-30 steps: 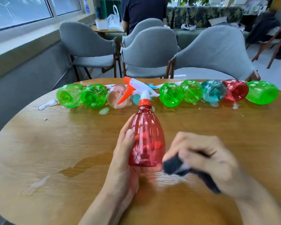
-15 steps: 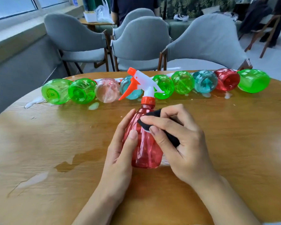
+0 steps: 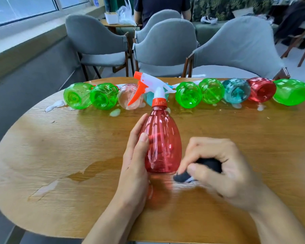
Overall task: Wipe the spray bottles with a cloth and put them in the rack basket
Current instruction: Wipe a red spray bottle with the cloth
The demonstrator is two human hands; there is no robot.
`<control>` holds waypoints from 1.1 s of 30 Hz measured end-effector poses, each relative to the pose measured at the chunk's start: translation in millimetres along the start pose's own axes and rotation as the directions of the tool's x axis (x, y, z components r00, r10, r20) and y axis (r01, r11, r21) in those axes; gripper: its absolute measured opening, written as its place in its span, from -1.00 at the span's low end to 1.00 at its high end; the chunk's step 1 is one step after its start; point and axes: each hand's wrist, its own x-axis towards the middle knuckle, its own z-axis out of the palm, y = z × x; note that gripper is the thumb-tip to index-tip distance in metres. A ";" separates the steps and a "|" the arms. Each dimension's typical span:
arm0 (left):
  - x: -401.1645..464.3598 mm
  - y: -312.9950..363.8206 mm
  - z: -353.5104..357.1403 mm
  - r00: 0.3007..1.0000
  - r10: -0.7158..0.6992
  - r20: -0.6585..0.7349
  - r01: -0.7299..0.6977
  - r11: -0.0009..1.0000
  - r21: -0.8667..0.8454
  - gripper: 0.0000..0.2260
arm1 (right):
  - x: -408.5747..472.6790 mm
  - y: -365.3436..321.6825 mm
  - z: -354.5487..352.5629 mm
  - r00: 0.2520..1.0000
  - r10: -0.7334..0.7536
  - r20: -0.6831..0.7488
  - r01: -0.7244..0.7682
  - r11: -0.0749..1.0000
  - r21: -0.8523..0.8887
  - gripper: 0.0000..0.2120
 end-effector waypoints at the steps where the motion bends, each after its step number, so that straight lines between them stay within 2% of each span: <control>1: 0.0 -1.5 0.1 1.000 0.006 0.012 -0.006 1.000 0.004 -0.55 | 0.7 2.2 -5.7 0.998 0.017 -0.058 -0.019 0.999 -0.032 -0.86; 3: 0.4 -5.0 1.1 0.999 0.011 0.047 -0.011 1.000 0.008 -0.54 | 2.2 6.8 -10.1 0.986 0.021 -0.166 -0.043 0.991 -0.130 -0.97; 4: 0.3 -5.9 2.4 0.998 0.009 0.065 -0.009 1.000 0.005 -0.54 | 2.9 7.9 -7.8 0.976 0.024 -0.219 -0.055 0.989 -0.135 -0.92; 7: 1.3 -5.5 5.2 0.997 0.018 0.080 -0.018 1.000 -0.002 -0.55 | 5.3 9.3 8.8 0.923 0.068 -0.378 -0.050 0.997 0.057 -0.69; 10: 3.5 -4.4 4.4 0.999 0.029 0.046 -0.028 1.000 -0.014 -0.61 | 7.2 15.6 25.5 0.851 0.190 -0.490 -0.114 0.977 0.181 -0.66; 12: 4.1 -3.9 4.0 0.999 0.028 0.032 -0.028 0.999 -0.022 -0.60 | 7.3 18.5 34.4 0.821 0.258 -0.509 -0.184 0.964 0.192 -0.74; 14: 3.7 -3.4 4.2 0.999 0.025 0.036 -0.024 0.999 -0.033 -0.59 | 6.5 18.1 43.6 0.832 0.295 -0.469 -0.205 0.951 0.233 -0.80; 17: 3.6 -2.8 3.9 0.998 0.022 0.051 -0.020 0.999 -0.040 -0.59 | 7.8 15.0 47.4 0.838 0.333 -0.432 -0.183 0.918 0.351 -0.72; 21: 1.6 -5.3 4.1 0.994 0.032 0.100 -0.033 0.999 0.003 -0.61 | 14.1 14.3 31.4 0.779 0.296 -0.553 -0.065 0.915 0.397 -0.59; 25: -1.8 -7.7 5.9 0.985 0.063 0.158 -0.075 0.995 0.072 -0.55 | 15.0 15.2 24.7 0.774 0.236 -0.588 -0.053 0.949 0.311 -0.70; 29: -0.1 -6.8 5.7 0.983 0.068 0.173 -0.088 0.991 0.106 -0.55 | 15.3 12.5 26.0 0.836 0.065 -0.544 -0.037 0.997 0.063 -0.71; 33: 1.8 -8.2 3.9 0.988 0.059 0.140 -0.073 0.992 0.099 -0.55 | 14.3 15.7 28.4 0.887 -0.086 -0.453 0.044 0.994 -0.101 -0.75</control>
